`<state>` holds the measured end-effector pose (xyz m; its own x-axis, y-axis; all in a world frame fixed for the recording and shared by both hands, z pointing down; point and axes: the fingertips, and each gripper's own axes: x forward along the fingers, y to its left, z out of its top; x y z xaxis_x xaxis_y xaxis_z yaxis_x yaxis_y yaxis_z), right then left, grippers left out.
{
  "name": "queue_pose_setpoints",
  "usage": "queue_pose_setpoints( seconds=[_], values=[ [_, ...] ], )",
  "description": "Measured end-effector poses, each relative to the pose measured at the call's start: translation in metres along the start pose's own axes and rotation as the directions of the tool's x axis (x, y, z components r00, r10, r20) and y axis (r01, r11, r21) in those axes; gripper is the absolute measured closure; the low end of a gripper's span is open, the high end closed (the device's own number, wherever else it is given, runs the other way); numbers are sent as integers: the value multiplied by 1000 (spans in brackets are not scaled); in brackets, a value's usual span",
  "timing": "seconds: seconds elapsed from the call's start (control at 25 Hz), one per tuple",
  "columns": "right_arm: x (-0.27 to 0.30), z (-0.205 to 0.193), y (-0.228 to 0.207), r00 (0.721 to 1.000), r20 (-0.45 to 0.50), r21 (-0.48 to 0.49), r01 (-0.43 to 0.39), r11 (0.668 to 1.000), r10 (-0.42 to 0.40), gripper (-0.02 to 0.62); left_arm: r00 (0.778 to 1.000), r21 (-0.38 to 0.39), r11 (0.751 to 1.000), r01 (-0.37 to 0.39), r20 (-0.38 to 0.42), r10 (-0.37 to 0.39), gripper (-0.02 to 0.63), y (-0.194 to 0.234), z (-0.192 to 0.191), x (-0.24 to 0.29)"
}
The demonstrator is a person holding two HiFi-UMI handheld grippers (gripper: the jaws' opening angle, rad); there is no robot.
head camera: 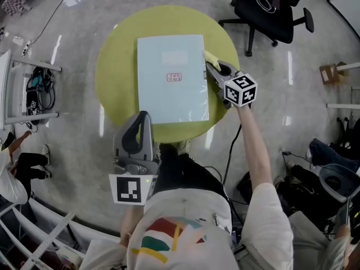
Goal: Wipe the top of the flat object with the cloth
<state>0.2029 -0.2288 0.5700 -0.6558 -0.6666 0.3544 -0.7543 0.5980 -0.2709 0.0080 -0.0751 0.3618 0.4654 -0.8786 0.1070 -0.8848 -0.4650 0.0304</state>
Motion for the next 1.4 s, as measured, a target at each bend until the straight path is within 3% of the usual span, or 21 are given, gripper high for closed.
queue_pose_setpoints(
  seconds=[0.56, 0.8, 1.4],
  values=[
    [-80, -64, 84, 997, -50, 64, -47, 997, 51, 569, 989, 7, 999, -38, 145, 36, 589, -6, 44, -33],
    [-102, -84, 105, 998, -47, 131, -43, 990, 50, 569, 984, 21, 999, -38, 176, 33, 589, -7, 58, -41],
    [-136, -113, 142, 998, -46, 183, -22, 983, 31, 569, 966, 52, 998, -28, 257, 14, 589, -15, 91, -54]
  ],
)
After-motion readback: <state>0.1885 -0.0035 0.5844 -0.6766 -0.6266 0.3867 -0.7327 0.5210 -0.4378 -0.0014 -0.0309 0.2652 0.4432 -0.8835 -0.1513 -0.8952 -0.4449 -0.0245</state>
